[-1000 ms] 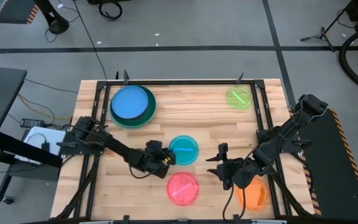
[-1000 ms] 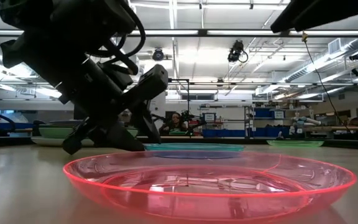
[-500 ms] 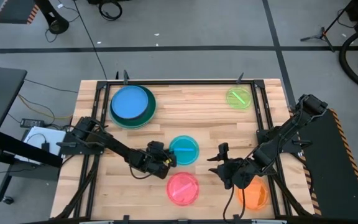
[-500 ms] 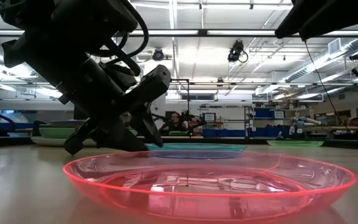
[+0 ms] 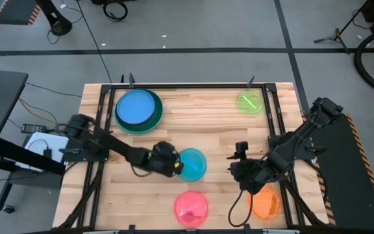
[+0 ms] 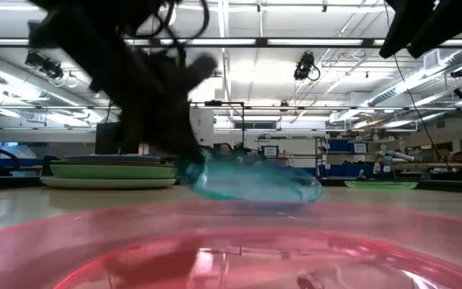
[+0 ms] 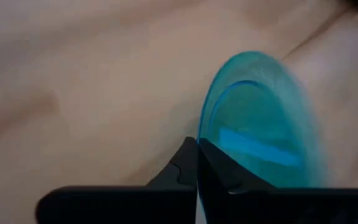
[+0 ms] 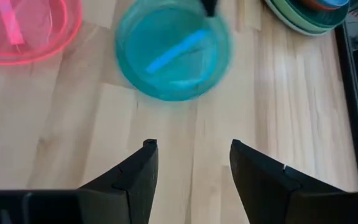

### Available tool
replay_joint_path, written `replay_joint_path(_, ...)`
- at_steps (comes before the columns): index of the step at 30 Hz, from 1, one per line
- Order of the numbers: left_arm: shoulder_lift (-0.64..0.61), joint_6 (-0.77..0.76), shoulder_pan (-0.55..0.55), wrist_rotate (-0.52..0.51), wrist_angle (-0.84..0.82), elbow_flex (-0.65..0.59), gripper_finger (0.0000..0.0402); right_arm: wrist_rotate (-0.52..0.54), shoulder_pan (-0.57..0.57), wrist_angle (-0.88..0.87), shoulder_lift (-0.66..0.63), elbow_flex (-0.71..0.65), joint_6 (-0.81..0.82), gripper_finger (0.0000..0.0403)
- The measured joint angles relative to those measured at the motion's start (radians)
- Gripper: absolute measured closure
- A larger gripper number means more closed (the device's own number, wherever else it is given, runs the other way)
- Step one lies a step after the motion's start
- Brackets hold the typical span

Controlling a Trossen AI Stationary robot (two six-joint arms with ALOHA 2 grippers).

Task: Stack plastic plates
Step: Stack the light blue plate on top of the pink plate

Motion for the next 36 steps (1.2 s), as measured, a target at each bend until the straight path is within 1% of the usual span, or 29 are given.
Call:
replay_joint_path(4, -0.162, 0.126, 0.019, 0.043, -0.009, 0.001, 0.0397, -0.016, 0.000, -0.021, 0.002, 0.043, 0.001, 0.0197)
replay_joint_path(8, -0.327, 0.187, -0.001, 0.113, -0.015, 0.004, 0.0398, -0.015, 0.019, -0.024, 0.002, 0.088, 0.009, 0.0197)
replay_joint_path(10, -0.377, 0.188, -0.030, 0.158, -0.026, 0.005, 0.0399, -0.017, 0.028, -0.023, 0.002, 0.100, 0.029, 0.0197)
replay_joint_path(13, -0.388, 0.140, -0.094, 0.235, -0.042, 0.005, 0.0399, -0.025, 0.046, -0.024, 0.004, 0.104, 0.075, 0.0197)
replay_joint_path(14, -0.380, 0.122, -0.119, 0.251, -0.054, 0.005, 0.0400, -0.027, 0.055, -0.021, 0.006, 0.100, 0.089, 0.0197)
replay_joint_path(18, -0.297, 0.042, -0.205, 0.259, -0.035, 0.004, 0.0400, -0.036, 0.089, -0.007, 0.025, 0.088, 0.155, 0.0197)
replay_joint_path(21, -0.222, 0.032, -0.242, 0.254, 0.077, 0.004, 0.0400, -0.045, 0.125, 0.037, 0.055, 0.088, 0.169, 0.0197)
replay_joint_path(23, -0.171, 0.034, -0.252, 0.244, 0.151, 0.005, 0.0400, -0.049, 0.150, 0.055, 0.081, 0.088, 0.180, 0.0197)
replay_joint_path(31, -0.015, 0.027, -0.249, 0.201, 0.272, 0.005, 0.0400, -0.116, 0.218, 0.004, 0.220, 0.133, 0.291, 0.0197)
replay_joint_path(34, 0.031, 0.041, -0.251, 0.201, 0.336, 0.006, 0.0400, -0.151, 0.243, -0.062, 0.256, 0.158, 0.335, 0.0197)
replay_joint_path(36, 0.068, 0.061, -0.259, 0.204, 0.337, 0.032, 0.0400, -0.188, 0.259, -0.109, 0.269, 0.173, 0.384, 0.0197)
